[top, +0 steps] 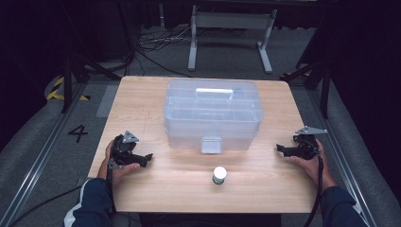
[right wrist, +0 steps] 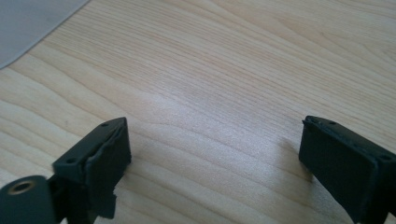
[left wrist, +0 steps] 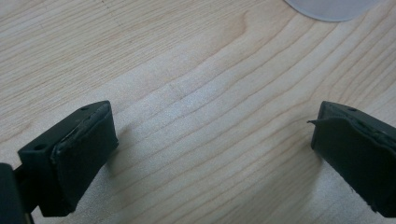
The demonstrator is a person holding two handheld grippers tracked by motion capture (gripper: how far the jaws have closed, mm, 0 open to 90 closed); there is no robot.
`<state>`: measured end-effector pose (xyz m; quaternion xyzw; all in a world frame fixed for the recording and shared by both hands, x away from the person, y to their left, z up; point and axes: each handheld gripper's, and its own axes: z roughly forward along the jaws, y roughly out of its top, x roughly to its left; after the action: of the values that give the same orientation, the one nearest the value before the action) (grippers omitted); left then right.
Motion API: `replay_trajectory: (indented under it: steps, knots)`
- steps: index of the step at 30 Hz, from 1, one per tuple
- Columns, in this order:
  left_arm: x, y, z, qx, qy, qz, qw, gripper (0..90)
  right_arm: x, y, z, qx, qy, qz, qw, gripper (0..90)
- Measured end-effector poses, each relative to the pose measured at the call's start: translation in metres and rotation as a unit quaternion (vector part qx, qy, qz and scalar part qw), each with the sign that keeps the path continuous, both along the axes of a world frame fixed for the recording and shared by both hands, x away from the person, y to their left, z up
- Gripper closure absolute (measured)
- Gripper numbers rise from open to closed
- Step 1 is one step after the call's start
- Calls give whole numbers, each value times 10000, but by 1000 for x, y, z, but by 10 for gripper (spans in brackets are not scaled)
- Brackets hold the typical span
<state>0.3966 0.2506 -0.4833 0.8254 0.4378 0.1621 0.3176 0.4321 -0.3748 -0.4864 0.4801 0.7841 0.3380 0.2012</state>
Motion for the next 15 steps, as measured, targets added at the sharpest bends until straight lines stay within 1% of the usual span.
replay_trajectory:
  steps: [1, 2, 3, 5, 8, 10, 12, 13, 14, 15]
  knots:
    - [0, 0, 0, 0, 0, 0, 10000, 3, 0, 0, 0, 0, 0, 0, 10000, 130]
    - [0, 0, 0, -2, 0, 0, 10000, 3, 0, -1, 1, 23, -25, -6, 10000, 171]
    - [0, 0, 0, -11, -8, 4, 10000, 4, 0, -4, 2, 148, -12, 18, 9999, 188]
    - [0, 0, 0, -1, -8, -6, 10000, 4, -1, -5, 4, 223, -26, 34, 9997, 213]
    - [0, 0, 0, -7, 12, -13, 10000, 4, -3, -6, 12, 322, -115, 166, 9993, 243]
    - [0, 0, 0, -8, 12, -15, 10000, 4, -5, -5, 18, 407, -187, 263, 9986, 244]
    - [0, 0, 0, -8, 13, -16, 10000, 3, -6, -4, 20, 448, -208, 298, 9983, 251]
    - [0, 0, 0, -6, 14, -18, 10000, 3, -7, -3, 23, 394, -220, 308, 9985, 246]
    - [0, 0, 0, -9, 8, -16, 10000, 4, -7, -1, 26, 347, -266, 338, 9985, 246]
    - [0, 0, 0, -1, -8, -15, 10000, 4, -8, 0, 30, 392, -321, 367, 9980, 253]
